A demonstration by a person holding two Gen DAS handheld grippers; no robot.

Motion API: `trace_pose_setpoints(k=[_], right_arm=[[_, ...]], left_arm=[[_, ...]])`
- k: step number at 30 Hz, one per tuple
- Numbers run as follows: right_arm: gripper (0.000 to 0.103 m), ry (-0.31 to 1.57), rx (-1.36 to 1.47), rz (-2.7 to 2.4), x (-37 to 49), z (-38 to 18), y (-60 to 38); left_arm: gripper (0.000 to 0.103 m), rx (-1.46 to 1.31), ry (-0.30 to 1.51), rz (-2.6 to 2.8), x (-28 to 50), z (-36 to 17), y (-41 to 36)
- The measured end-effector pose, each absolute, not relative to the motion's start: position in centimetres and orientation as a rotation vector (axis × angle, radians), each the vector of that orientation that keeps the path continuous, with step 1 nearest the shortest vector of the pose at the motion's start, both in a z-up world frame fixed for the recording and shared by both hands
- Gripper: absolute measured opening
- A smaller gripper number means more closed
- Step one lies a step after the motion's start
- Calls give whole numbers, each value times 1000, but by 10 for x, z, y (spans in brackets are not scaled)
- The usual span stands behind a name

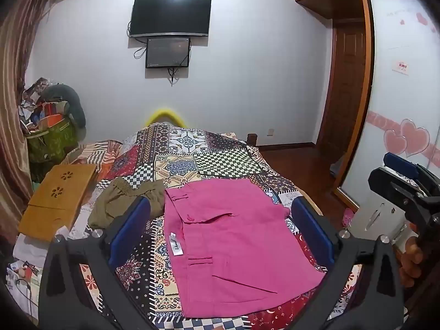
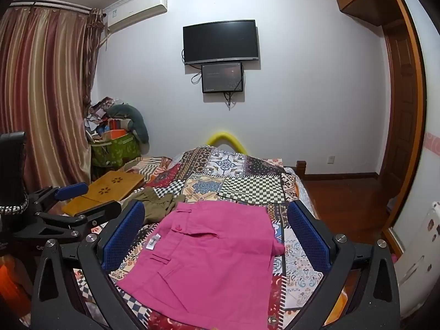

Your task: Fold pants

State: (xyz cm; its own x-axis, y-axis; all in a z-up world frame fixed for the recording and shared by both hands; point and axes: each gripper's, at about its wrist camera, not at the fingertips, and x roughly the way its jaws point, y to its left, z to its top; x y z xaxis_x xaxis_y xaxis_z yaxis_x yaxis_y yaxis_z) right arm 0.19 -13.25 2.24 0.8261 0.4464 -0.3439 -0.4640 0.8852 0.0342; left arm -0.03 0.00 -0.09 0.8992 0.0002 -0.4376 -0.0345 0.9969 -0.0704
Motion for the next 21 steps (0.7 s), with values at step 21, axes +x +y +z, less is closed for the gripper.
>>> trace_pose_setpoints(k=[21], right_arm=[[103,361,-42,491,4,20,-131]], left_arm=[[103,-75,457,14,1,-2,-3]])
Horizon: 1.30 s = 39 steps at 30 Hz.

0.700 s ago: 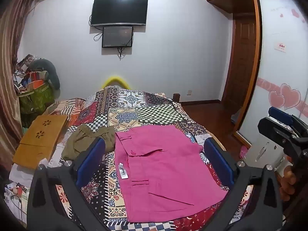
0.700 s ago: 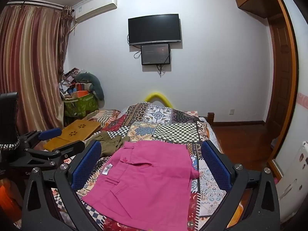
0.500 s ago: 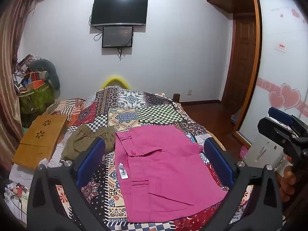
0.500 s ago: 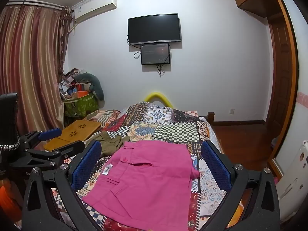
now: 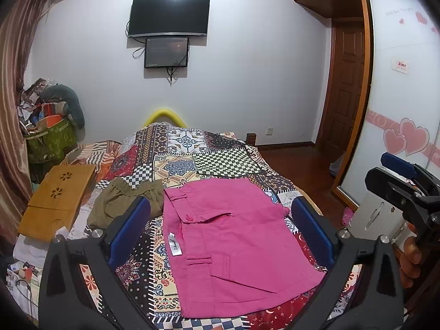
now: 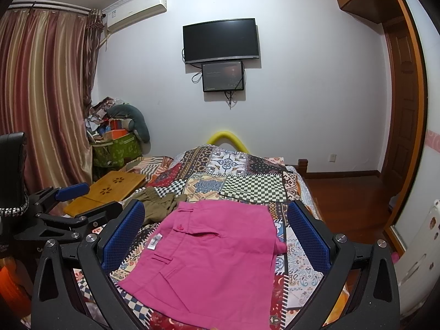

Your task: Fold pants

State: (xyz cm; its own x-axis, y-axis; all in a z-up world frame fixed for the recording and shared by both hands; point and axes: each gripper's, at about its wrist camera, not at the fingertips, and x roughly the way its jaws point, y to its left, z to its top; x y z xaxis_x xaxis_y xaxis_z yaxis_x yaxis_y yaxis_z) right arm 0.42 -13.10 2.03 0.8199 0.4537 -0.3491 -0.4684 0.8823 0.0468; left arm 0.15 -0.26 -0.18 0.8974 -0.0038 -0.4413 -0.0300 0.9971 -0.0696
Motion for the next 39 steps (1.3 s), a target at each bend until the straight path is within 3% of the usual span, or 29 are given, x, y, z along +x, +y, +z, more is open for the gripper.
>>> trace_pose_setpoints(k=[29,39], right_arm=[[103,372,-34,494,7,16,-131],[103,431,-29,440,51,-8,-152]], left_arm=[[103,-83,461,22,6,-5,4],[103,-15,465,115,49,-21,27]])
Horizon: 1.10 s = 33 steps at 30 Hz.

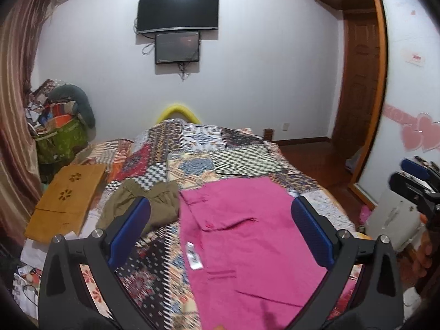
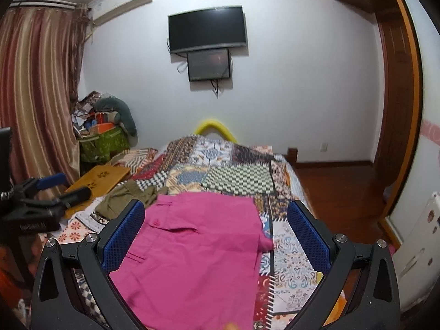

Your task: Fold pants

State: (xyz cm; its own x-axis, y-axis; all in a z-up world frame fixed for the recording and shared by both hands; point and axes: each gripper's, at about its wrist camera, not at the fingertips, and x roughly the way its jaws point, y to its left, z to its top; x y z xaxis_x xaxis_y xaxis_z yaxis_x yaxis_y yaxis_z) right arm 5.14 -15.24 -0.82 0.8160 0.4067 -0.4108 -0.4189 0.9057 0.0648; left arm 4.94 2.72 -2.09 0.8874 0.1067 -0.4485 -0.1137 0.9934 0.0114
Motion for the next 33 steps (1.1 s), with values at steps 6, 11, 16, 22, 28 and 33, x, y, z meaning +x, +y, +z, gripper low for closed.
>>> trace_pose_setpoints(k=[6,11,16,22,28,33], right_arm=[[103,511,-47,353,91,-41,-170],[103,587,-46,303,127,-65,-185],[103,637,-85,280,155,-85,-190],[96,649,-146,283,182,-97,-185],[84,668,-158,338,219,-105,-177],[58,728,-109,389,250,-119,-178]], left_arm=[[103,-15,528,161,95,-48,50],[103,-4,652,177,132,-79,74],[89,-11,747,204,169,-104,101],[78,-38,830,214,212,-130,124],[68,-35,870,193,252,-147,134],[52,-20,903,161,281,-161,136]])
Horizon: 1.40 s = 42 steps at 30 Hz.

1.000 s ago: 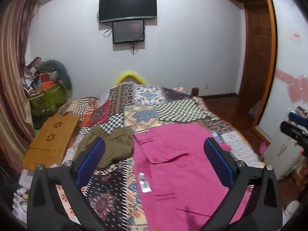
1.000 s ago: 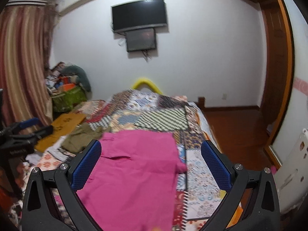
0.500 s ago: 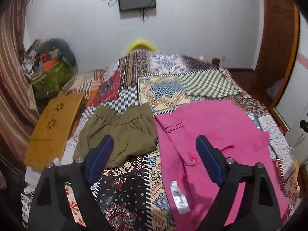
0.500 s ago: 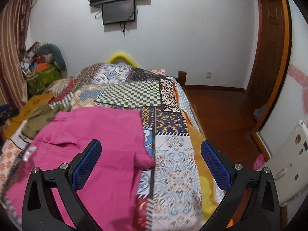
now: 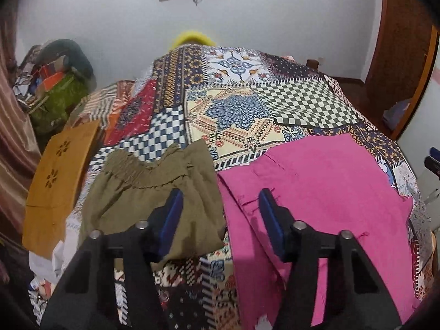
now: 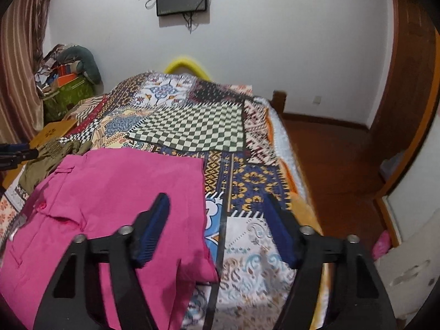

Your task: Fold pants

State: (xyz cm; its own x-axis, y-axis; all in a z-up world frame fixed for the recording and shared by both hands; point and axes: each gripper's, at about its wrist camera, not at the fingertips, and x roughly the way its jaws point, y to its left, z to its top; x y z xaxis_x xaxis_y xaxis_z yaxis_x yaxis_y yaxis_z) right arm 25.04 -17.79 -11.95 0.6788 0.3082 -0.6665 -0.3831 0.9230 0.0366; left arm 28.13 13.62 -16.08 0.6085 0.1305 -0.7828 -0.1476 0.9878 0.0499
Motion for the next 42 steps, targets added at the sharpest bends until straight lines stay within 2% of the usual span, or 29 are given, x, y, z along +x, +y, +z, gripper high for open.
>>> trace_pose_setpoints(k=[2,3,12,19,30,34,35,37,40,42], right_arm=[[48,775,-76,423,264,-128,-179],[48,797,-62,436,267,-132,-179],[48,992,17,533,256,-164,-184],[48,998,-78,591,217,-160,-170],[48,1080,-41,599,216,-196,-154],[29,1079,7,607,219,-200,-157],[21,1075,17,610,215,-199,-157],[13,1068,34,621,214,-197,-159],[10,1044,-1,613,205,-192,-156],[9,1030,-51,603,201,-191,-154]], left_arm=[[47,-32,921,146,291,-168,137],[47,-38,932,135,296,-172,138],[47,-26,1019,72,297,-203,118],[47,-27,1043,23,259,-199,109],[47,-122,1124,-132,216,-207,78],[47,-118,1127,-138,218,-213,70],[44,-118,1123,-133,219,-213,69],[32,-123,1117,-118,219,-213,69],[20,-131,1115,-106,218,-211,71],[7,-106,1110,-91,216,-210,72]])
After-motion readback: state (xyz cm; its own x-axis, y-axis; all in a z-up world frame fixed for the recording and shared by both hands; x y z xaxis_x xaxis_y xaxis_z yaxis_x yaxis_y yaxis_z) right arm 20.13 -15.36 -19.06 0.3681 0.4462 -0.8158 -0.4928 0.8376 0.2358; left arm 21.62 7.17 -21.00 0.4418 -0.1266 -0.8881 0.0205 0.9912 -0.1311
